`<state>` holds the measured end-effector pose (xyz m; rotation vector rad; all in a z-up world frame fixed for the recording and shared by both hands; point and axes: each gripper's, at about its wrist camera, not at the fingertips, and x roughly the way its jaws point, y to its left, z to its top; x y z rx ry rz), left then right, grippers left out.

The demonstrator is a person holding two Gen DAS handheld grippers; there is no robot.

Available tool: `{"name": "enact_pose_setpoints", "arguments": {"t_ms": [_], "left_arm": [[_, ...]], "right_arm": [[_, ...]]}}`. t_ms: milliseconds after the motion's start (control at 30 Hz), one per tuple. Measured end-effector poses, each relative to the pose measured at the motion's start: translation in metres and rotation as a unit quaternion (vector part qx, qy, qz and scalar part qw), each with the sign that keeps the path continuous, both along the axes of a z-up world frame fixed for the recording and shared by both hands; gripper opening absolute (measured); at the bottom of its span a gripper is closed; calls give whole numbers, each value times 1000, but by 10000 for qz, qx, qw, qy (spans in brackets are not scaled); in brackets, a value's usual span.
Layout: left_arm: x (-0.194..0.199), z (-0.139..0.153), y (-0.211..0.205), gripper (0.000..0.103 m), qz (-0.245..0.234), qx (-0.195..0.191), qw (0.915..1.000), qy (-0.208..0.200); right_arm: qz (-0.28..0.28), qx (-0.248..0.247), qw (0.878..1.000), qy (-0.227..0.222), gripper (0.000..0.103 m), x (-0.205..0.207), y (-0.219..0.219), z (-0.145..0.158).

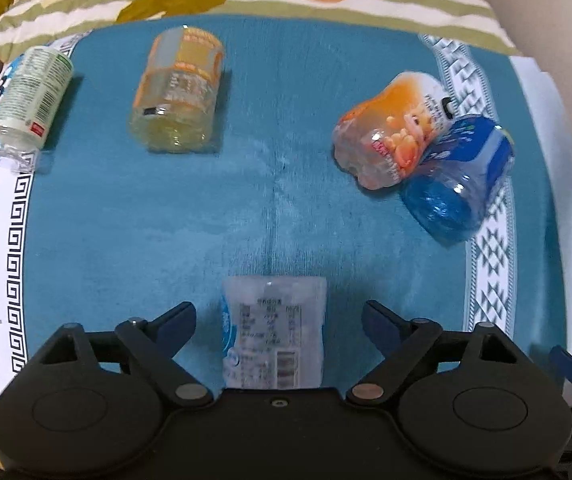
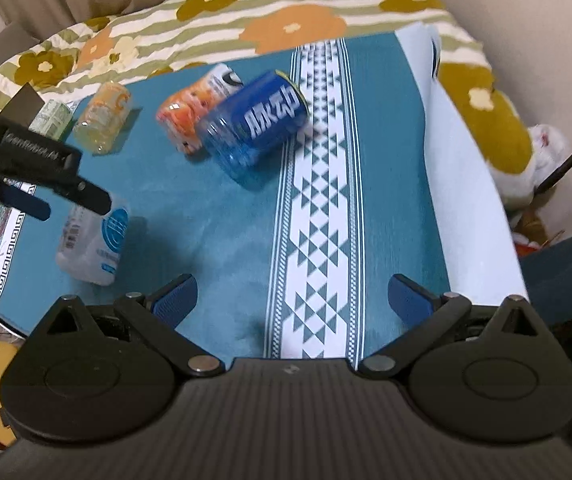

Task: Flip cup upright
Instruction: 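Grasp the white cup with the left gripper while the right gripper releases it, then rotate the white cup upright in the left gripper and lower it to the cloth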

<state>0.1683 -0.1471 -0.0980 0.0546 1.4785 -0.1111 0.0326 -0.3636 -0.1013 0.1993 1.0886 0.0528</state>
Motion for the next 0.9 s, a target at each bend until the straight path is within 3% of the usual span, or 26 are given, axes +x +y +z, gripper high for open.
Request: {"name": "enact_pose_setpoints", "arguments": {"t_ms": [200, 433, 533, 900], "left_arm": [[9, -11, -7, 86, -31, 252, 9996, 130], [15, -23, -5, 77, 57, 259, 9990, 358], [18, -28, -4, 67, 95, 216, 9988, 435], [16, -27, -2, 62, 30, 89, 9994, 324]], "right_arm": [[-19, 184, 9998, 74, 103, 6, -17, -10], [-37, 280, 9996, 99, 103, 14, -25, -15], [-44, 271, 9995, 125, 103, 17, -26, -16], [-97, 313, 9994, 109, 103, 18, -26, -16]]}}
